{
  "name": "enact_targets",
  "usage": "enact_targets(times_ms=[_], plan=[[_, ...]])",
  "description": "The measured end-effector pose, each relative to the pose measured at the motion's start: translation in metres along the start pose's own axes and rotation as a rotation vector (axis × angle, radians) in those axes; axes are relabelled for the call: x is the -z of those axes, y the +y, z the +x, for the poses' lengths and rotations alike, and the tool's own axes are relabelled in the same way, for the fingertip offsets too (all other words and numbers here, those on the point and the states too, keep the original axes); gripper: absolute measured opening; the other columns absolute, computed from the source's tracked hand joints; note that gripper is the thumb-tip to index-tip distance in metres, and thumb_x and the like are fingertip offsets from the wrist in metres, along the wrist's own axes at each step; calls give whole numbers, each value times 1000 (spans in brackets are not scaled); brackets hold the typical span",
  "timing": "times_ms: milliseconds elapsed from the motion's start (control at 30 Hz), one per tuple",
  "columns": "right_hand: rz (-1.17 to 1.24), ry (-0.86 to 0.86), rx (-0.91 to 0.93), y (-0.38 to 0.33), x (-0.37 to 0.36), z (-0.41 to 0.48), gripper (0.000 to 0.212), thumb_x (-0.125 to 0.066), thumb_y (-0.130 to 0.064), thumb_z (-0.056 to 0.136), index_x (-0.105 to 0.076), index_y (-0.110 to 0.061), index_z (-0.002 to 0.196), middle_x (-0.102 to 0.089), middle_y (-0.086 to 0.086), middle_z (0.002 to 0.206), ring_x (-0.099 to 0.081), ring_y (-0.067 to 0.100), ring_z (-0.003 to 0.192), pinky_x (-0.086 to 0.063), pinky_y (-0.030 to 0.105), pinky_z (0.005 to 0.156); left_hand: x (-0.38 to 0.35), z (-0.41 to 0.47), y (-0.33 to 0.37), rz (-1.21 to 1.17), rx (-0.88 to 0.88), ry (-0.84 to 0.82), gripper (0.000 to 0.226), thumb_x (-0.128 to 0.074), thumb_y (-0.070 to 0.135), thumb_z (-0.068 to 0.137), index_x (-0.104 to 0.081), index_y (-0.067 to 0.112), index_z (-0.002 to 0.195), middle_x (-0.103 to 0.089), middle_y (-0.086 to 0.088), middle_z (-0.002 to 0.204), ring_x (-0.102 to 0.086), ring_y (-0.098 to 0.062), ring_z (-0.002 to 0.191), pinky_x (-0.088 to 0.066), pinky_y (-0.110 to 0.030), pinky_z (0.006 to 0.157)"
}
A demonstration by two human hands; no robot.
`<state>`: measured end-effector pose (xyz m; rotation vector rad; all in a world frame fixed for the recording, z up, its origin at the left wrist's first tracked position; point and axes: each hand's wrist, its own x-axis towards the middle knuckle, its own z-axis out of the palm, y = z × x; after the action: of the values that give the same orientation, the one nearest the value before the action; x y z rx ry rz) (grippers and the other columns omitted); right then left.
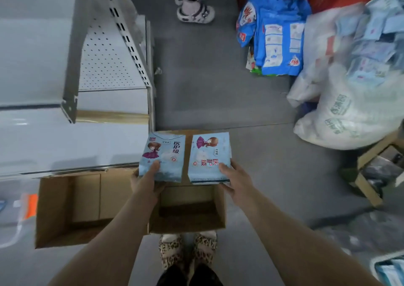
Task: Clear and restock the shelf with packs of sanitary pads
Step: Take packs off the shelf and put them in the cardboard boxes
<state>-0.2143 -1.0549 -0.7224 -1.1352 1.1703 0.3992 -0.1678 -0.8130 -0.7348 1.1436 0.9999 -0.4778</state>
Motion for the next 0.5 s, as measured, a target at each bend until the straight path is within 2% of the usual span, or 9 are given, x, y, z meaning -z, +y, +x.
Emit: enact_targets(times_ms=[100,233,333,400,467,500], plan=[[7,-4,16,32,-11,47,46,-79,-23,86,-62,-29,129,-73,-2,118,-69,21,107,-56,43,97,-3,46,-27,36,3,51,93,-96,35,57,-49,16,134,-68,-8,121,-69,-30,108,-59,-52,86],[-23,52,62,70,-22,98,63,-81,-26,84,-55,-30,141,-67,-5,126,-67,18,110,-59,40,93,-1,91,-61,80,-55,146,76,-90,26,70,-46,20,132,-65,-5,120,-66,-26,109,-55,-51,95],[-158,127,188,92,-29,120,67,-80,-32,84,-50,-37,144,-59,-18,120,-60,11,115,-57,37,95,0,113,-80,113,-82,164,75,-89,28,71,-45,26,132,-63,-2,124,-64,-24,113,-54,-49,97],[-240,171,286,102,-30,121,68,-78,-36,86,-46,-40,146,-52,-24,117,-52,2,113,-53,25,92,0,121,-91,105,-92,156,76,-89,27,71,-45,26,133,-63,-1,125,-64,-22,113,-54,-49,97],[-312,209,325,114,-32,125,69,-75,-37,88,-43,-41,148,-46,-19,124,-43,-2,113,-40,8,81,1,131,-103,100,-106,156,75,-88,25,72,-46,24,134,-63,-2,126,-64,-22,114,-55,-49,97],[-328,214,329,117,-33,127,70,-74,-38,88,-41,-42,150,-44,-15,128,-42,-3,112,-38,5,76,2,134,-108,96,-109,162,75,-88,24,72,-46,24,134,-63,-2,127,-63,-22,114,-54,-49,97]])
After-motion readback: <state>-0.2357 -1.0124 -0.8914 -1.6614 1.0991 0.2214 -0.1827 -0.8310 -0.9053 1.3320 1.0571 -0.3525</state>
